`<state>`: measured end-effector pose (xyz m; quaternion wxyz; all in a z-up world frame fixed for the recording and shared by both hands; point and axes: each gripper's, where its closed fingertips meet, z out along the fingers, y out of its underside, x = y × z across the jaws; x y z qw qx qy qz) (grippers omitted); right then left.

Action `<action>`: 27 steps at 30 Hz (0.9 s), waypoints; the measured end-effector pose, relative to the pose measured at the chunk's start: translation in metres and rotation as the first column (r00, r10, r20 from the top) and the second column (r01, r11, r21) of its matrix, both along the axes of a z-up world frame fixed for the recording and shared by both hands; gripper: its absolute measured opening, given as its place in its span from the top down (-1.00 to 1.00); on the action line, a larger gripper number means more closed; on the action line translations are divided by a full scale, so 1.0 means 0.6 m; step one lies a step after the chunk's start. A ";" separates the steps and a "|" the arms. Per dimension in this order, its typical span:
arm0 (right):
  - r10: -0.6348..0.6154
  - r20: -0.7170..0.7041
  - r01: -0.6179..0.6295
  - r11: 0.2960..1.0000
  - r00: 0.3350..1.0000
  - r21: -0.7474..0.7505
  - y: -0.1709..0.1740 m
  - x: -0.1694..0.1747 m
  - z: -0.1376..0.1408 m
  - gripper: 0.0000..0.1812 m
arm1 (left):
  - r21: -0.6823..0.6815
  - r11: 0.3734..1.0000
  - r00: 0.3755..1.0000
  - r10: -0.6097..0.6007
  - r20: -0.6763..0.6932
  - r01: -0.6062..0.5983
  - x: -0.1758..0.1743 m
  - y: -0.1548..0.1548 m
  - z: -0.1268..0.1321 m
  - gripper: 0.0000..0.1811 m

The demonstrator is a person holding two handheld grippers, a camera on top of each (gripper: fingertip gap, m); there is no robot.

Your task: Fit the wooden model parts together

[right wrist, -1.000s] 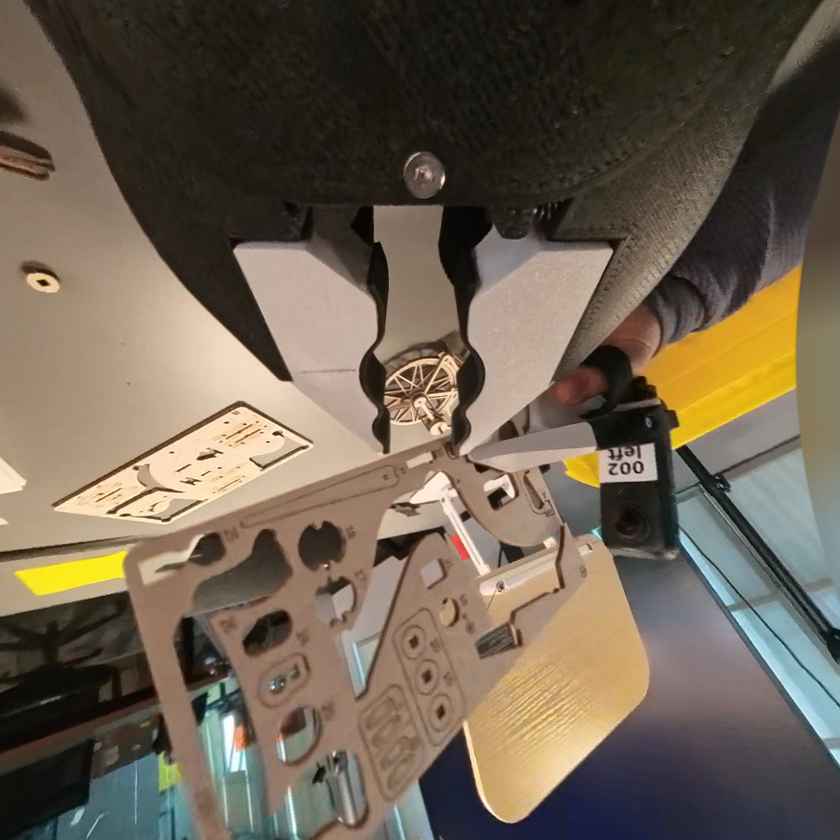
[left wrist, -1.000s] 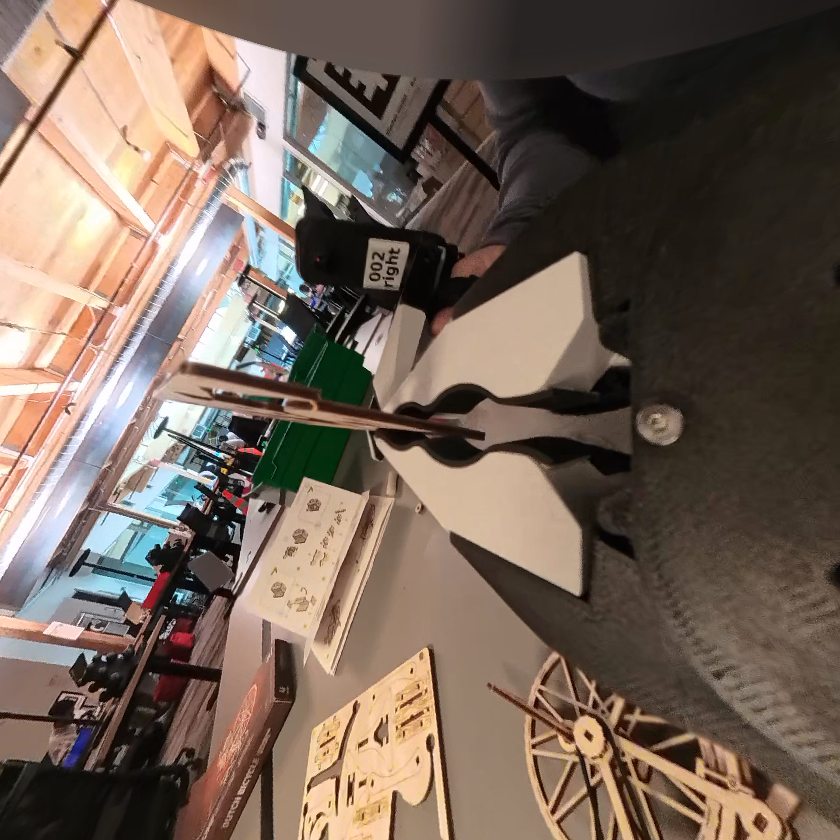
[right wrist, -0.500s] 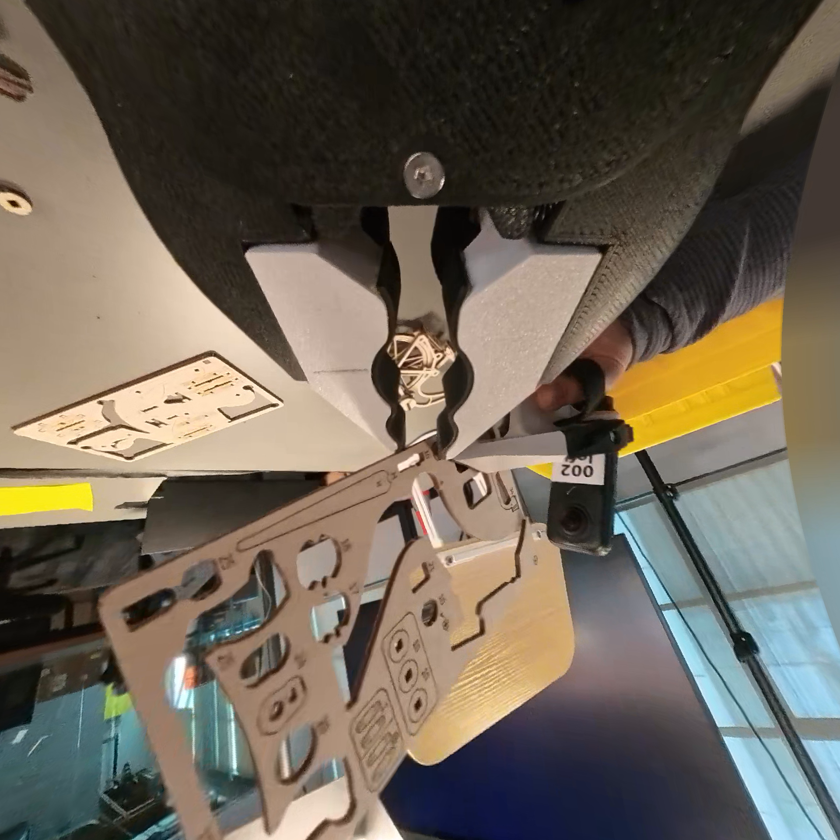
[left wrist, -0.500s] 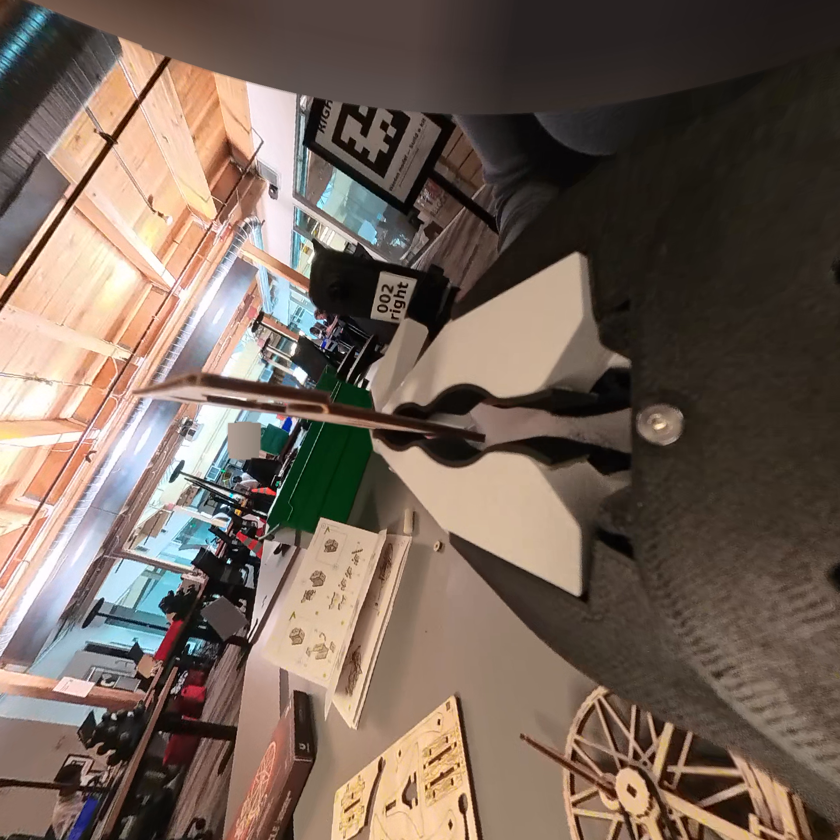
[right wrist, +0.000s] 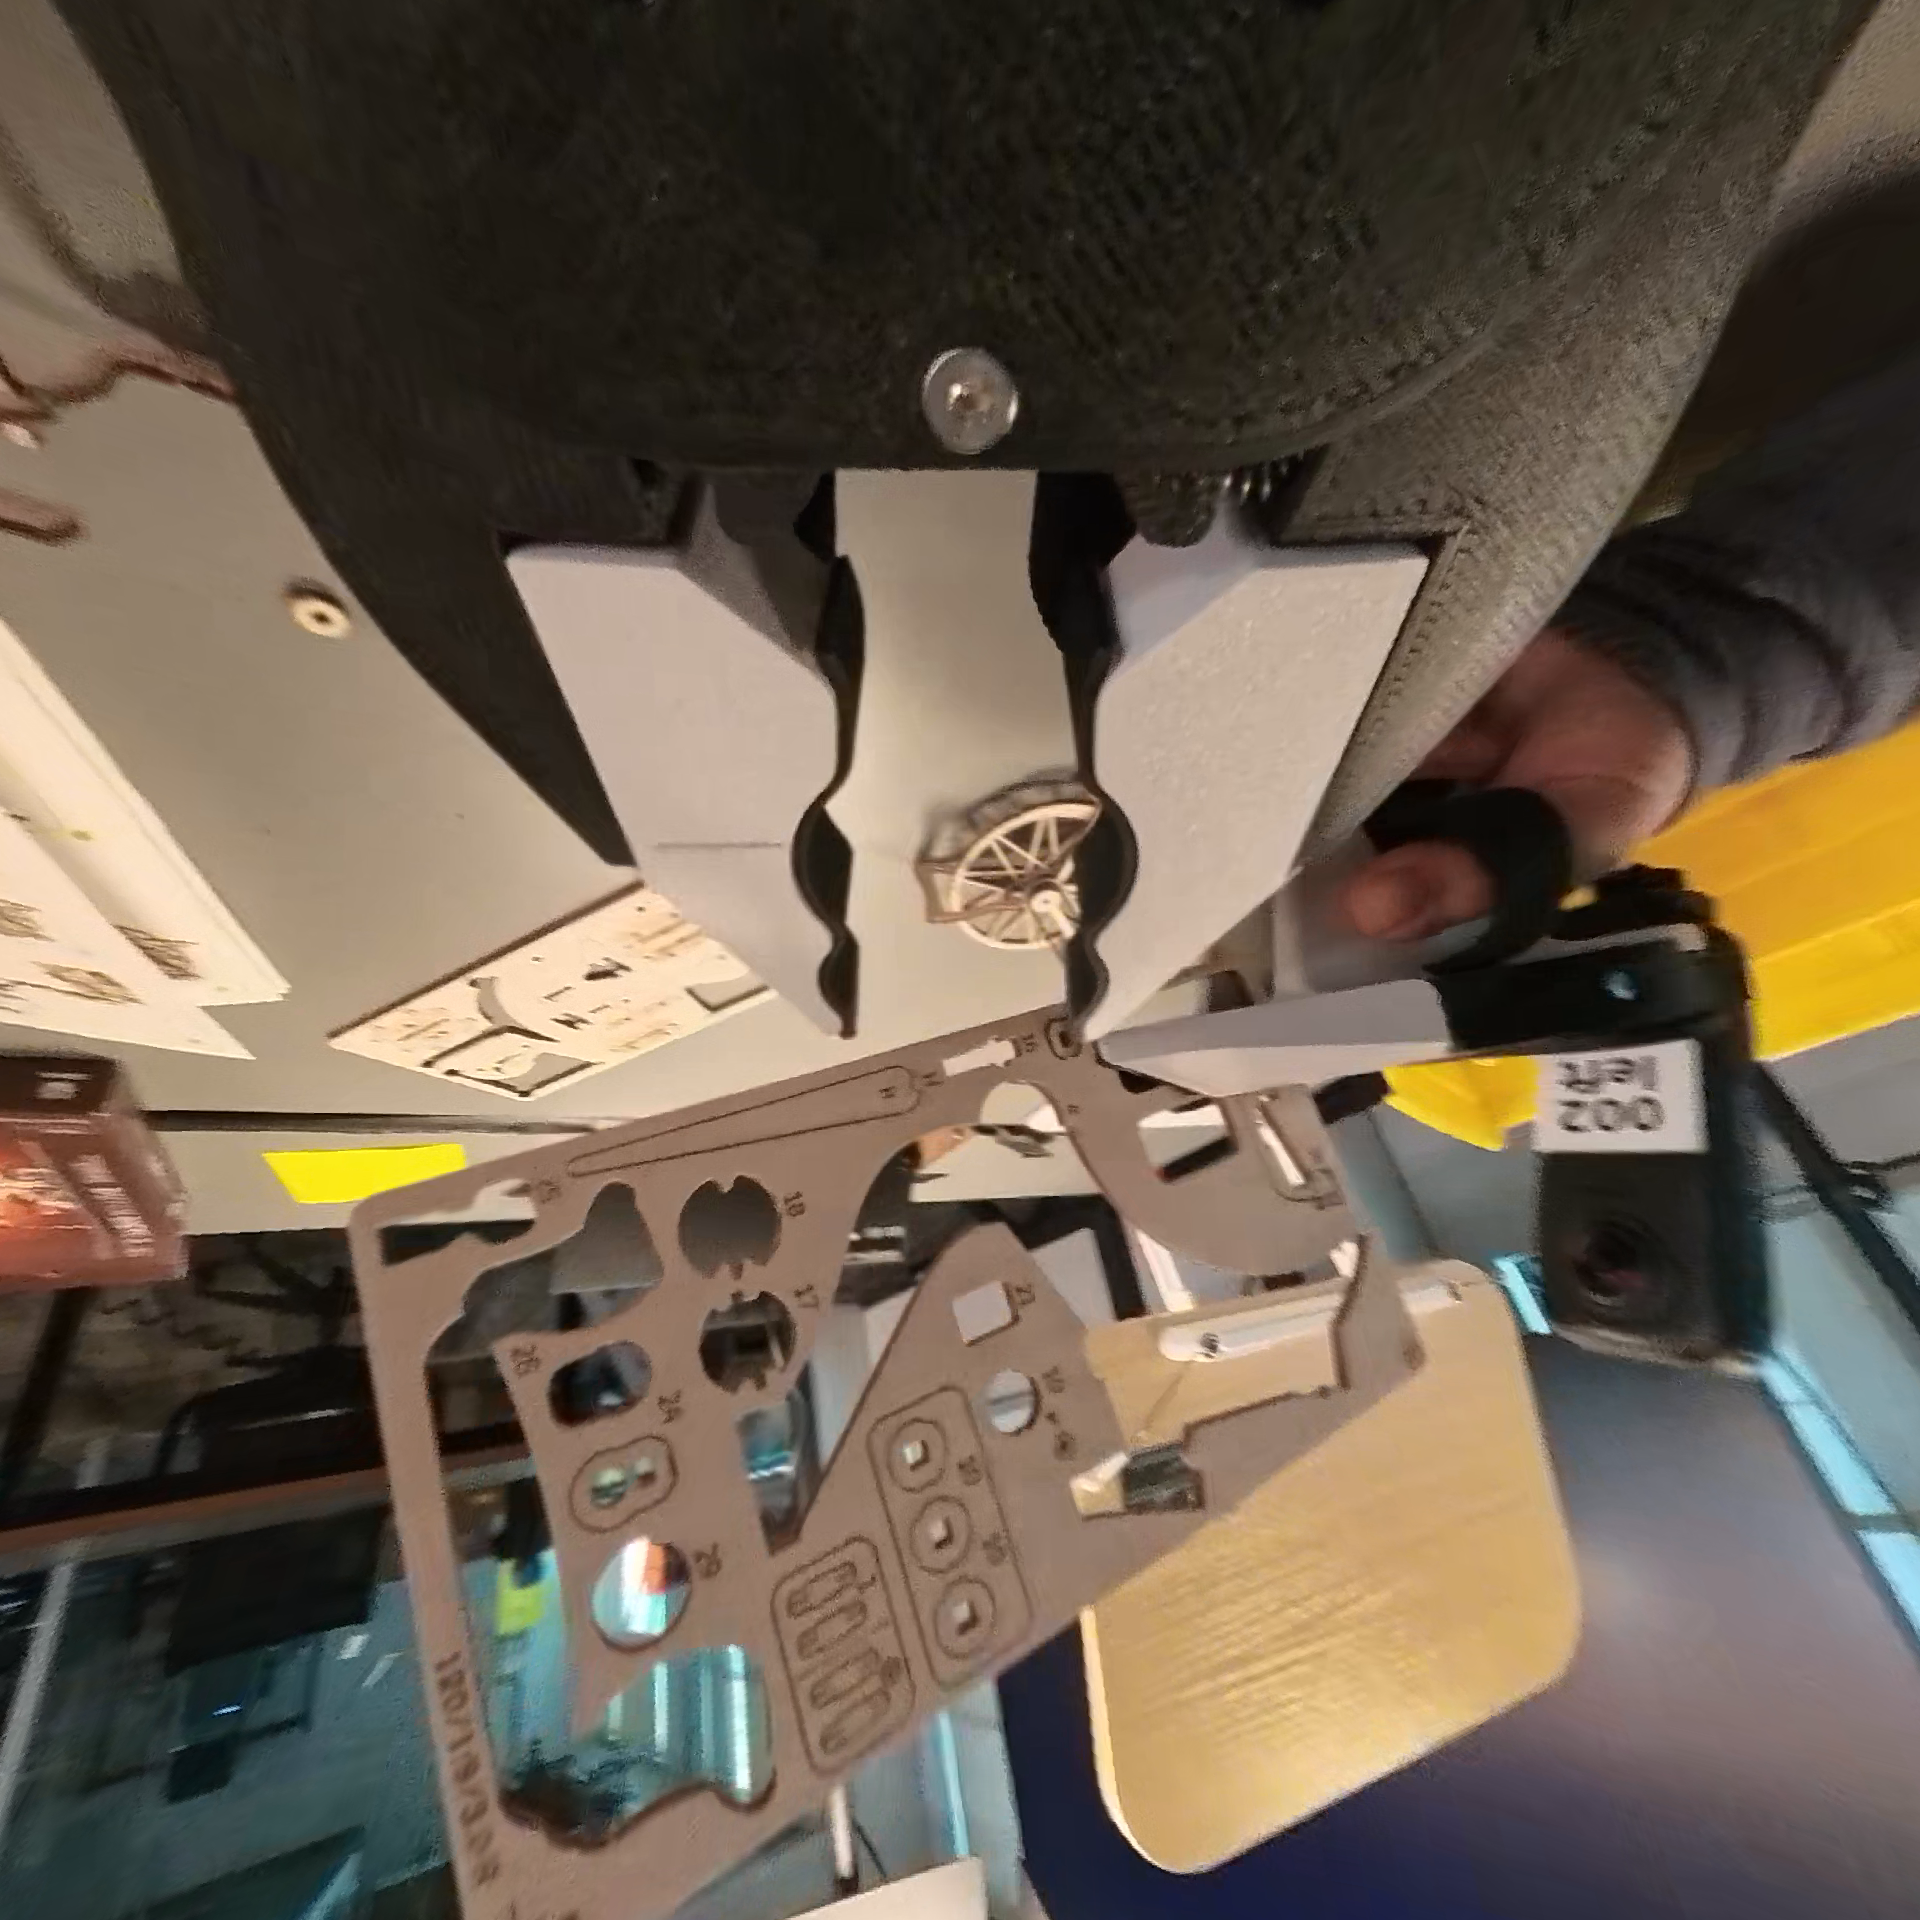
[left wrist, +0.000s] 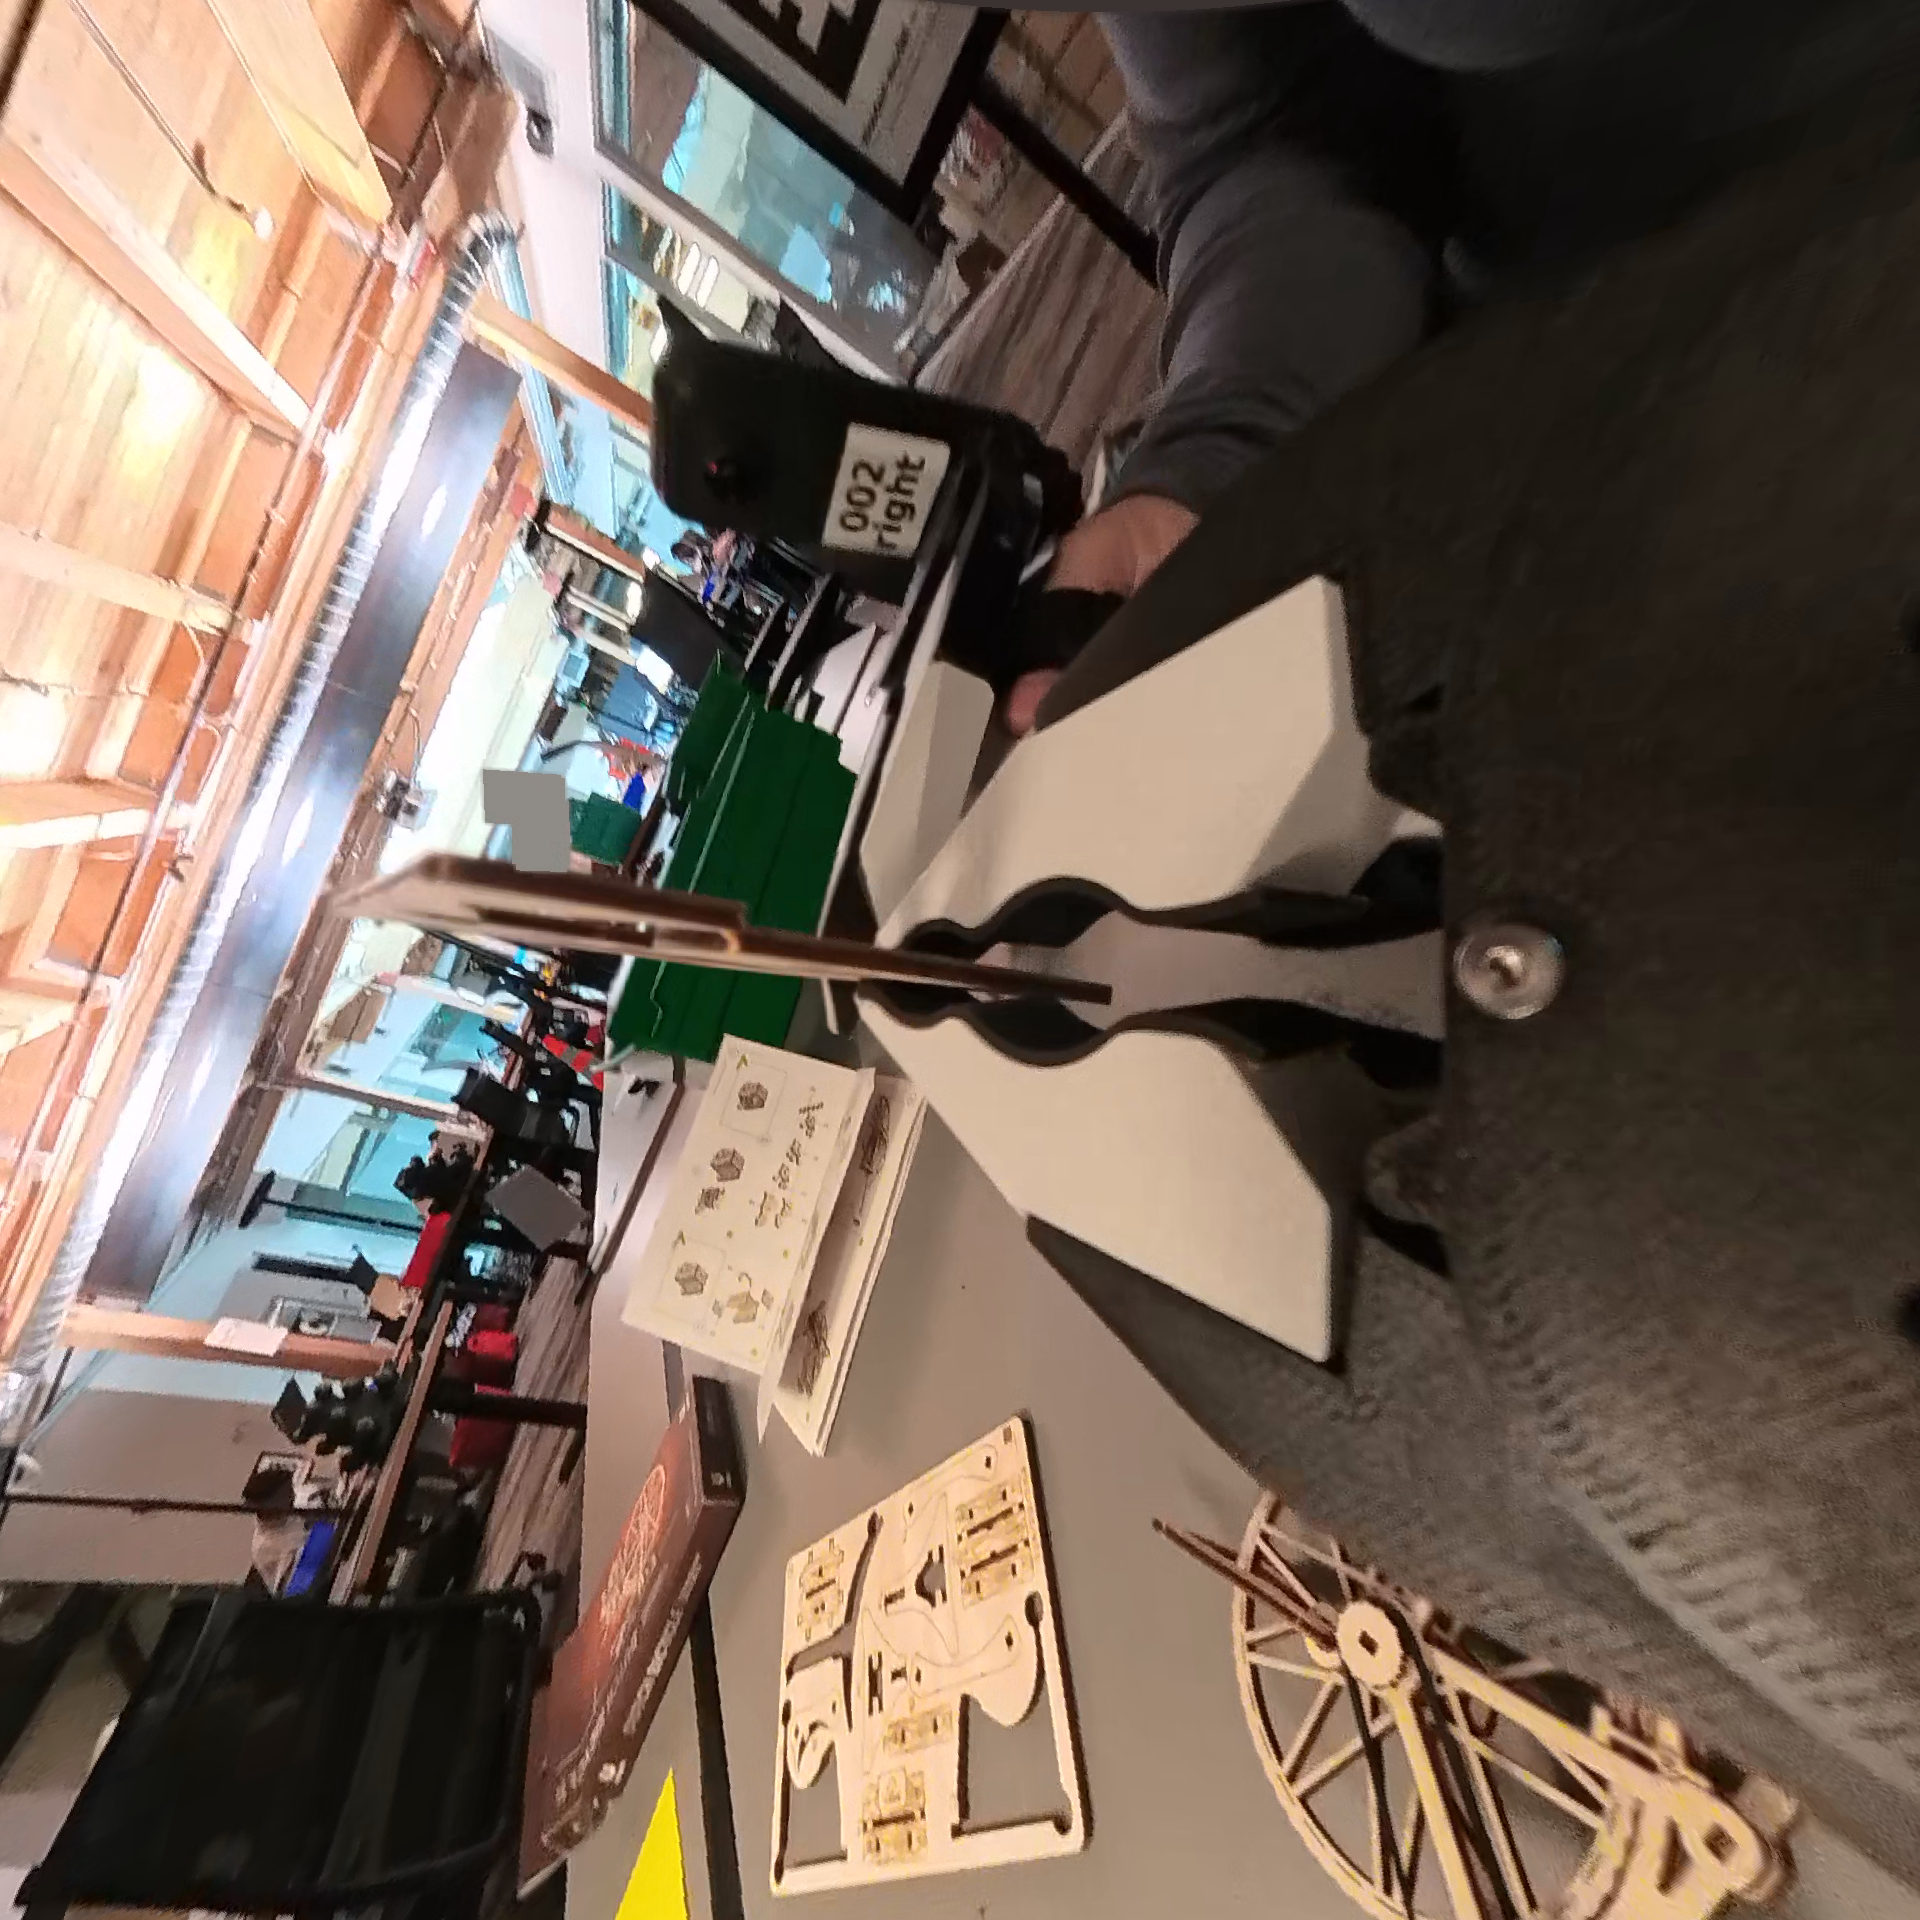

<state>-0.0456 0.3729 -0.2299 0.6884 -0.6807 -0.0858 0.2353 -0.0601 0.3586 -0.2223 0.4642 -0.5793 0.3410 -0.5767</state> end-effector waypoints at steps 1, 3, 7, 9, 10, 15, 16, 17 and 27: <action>-0.032 0.024 0.032 0.999 0.999 -0.003 0.003 0.005 -0.003 0.53 | 0.013 1.000 1.000 0.016 -0.019 -0.016 0.001 0.002 -0.003 0.99; -0.091 0.084 0.092 0.996 0.992 0.001 0.007 0.014 -0.006 0.44 | 0.030 0.999 0.998 0.033 -0.048 -0.031 0.002 0.004 -0.008 0.99; -0.174 0.177 0.172 0.985 0.969 0.027 0.009 0.026 -0.008 0.36 | 0.043 0.998 0.996 0.049 -0.080 -0.045 0.004 0.006 -0.015 0.98; -0.184 0.197 0.184 0.983 0.963 0.015 0.011 0.028 -0.013 0.34 | 0.054 0.997 0.993 0.056 -0.104 -0.051 0.004 0.007 -0.020 0.98; -0.189 0.210 0.190 0.982 0.959 0.012 0.012 0.030 -0.015 0.32 | 0.055 0.997 0.992 0.060 -0.112 -0.054 0.004 0.008 -0.022 0.98; -0.187 0.242 0.197 0.980 0.952 -0.019 0.016 0.030 -0.028 0.31 | 0.070 0.996 0.981 0.070 -0.182 -0.058 0.003 0.010 -0.037 0.98; -0.184 0.247 0.196 0.980 0.951 -0.024 0.016 0.029 -0.030 0.31 | 0.076 0.995 0.978 0.077 -0.193 -0.064 0.003 0.010 -0.040 0.98; -0.185 0.252 0.198 0.980 0.950 -0.026 0.017 0.029 -0.031 0.32 | 0.083 0.994 0.975 0.085 -0.205 -0.069 0.002 0.009 -0.042 0.98; -0.192 0.195 0.202 0.979 0.962 -0.030 0.024 0.013 -0.029 0.46 | 0.105 0.984 0.966 0.165 -0.201 -0.146 -0.003 0.020 -0.040 0.98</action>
